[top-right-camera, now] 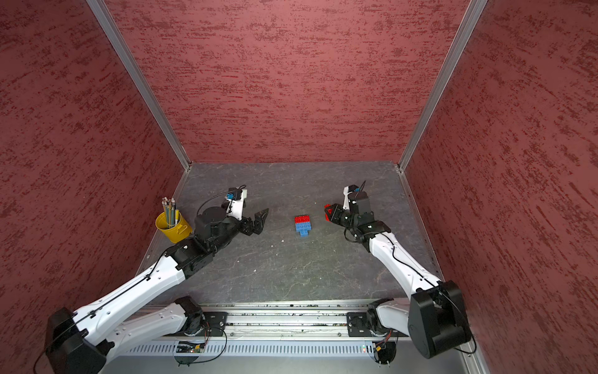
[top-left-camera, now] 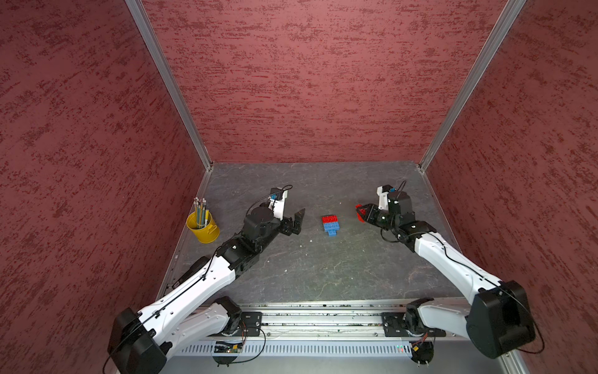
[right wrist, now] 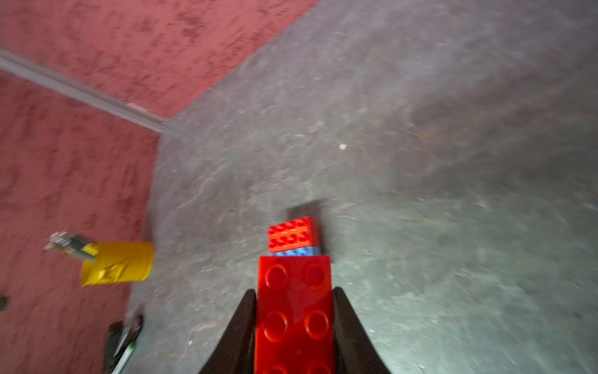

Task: Assemble a rectangle with lego
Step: Place the lego brick at the center of the board.

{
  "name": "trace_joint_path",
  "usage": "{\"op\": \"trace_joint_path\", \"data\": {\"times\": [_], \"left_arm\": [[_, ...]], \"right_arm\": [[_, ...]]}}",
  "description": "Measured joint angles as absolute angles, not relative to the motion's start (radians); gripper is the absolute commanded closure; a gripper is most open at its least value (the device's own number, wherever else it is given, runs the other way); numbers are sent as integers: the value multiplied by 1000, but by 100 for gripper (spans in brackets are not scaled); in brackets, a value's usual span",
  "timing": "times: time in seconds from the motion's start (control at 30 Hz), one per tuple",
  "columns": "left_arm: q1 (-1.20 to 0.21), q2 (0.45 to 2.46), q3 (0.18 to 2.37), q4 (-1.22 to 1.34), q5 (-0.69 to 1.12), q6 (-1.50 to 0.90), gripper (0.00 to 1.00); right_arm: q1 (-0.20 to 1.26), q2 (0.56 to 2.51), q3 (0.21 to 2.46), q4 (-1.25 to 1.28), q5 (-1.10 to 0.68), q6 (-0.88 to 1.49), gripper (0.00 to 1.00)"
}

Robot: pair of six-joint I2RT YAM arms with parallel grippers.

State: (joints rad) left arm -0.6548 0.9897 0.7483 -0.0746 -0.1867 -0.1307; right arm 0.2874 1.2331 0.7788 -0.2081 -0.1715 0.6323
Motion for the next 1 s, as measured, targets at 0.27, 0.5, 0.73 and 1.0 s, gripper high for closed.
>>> {"op": "trace_joint_path", "data": {"times": [0.27,0.5,0.73,1.0], "left_arm": [[-766,1145,811,-149,-449,-73,0],[-818,1185,819,-147,-557,-30,0],[-819,1175,783,-111,-579,-30,0],[-811,1162,770,-101,-585,-29,0]], "right_arm": [[321,1303,725,-238,183,861,73],[385,1458,829,-313,360,1075,73],[427,1651,947,-355,414,1224,69],[435,1747,984,-388,411,1242,43]]}}
